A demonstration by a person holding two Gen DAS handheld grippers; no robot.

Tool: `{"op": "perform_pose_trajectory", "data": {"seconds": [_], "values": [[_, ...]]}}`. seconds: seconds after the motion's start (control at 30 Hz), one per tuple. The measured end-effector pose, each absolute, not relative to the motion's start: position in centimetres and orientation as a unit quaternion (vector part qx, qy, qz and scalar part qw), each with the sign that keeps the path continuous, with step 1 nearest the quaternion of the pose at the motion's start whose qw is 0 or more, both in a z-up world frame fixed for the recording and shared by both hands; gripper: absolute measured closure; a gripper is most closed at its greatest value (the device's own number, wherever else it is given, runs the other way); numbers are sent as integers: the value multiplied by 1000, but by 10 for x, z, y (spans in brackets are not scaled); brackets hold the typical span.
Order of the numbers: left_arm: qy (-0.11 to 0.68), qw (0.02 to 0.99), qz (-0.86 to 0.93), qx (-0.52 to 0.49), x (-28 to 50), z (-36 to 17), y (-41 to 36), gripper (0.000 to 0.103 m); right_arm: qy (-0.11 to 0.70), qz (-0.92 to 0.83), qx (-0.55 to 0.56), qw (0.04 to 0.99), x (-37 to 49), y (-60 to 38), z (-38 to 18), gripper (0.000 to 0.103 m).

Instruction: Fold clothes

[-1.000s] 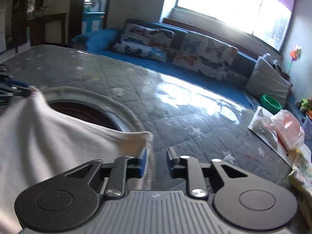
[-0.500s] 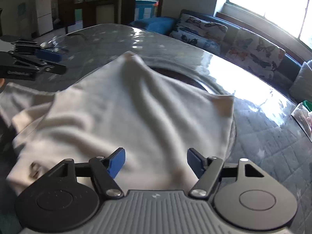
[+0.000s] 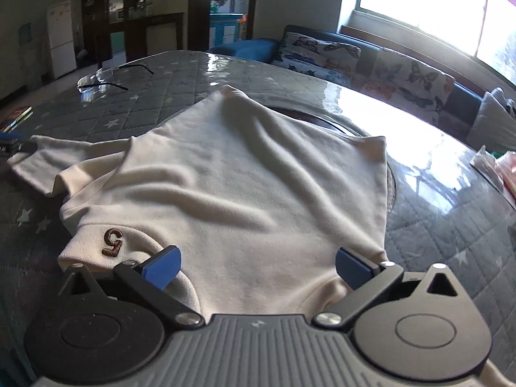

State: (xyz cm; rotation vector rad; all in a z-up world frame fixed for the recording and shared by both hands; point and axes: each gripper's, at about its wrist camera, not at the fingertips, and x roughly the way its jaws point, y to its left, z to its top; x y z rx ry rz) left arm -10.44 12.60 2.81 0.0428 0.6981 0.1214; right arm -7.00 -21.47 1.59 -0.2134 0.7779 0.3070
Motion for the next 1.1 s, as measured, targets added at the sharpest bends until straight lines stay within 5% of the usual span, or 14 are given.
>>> {"op": "perform_pose_trajectory", "data": {"seconds": [0.03,0.2,0.27,0.63,1.1], "values": [[339,939,53,24,-104,28,124,47,377,147,-102,909,-70,-214,16,0],[338,940,26,25,-97,27,114,92,374,139,-104,911,-72,-210,13,0],[334,941,31,43,-95,25,108,96,374,137,-103,912,-73,-210,13,0],[306,935,57,167,-29,23,112,97,359,149,-141,910,-72,-203,23,0],[318,926,57,198,-24,6,118,94,341,241,-189,889,-86,-159,13,0]]}}
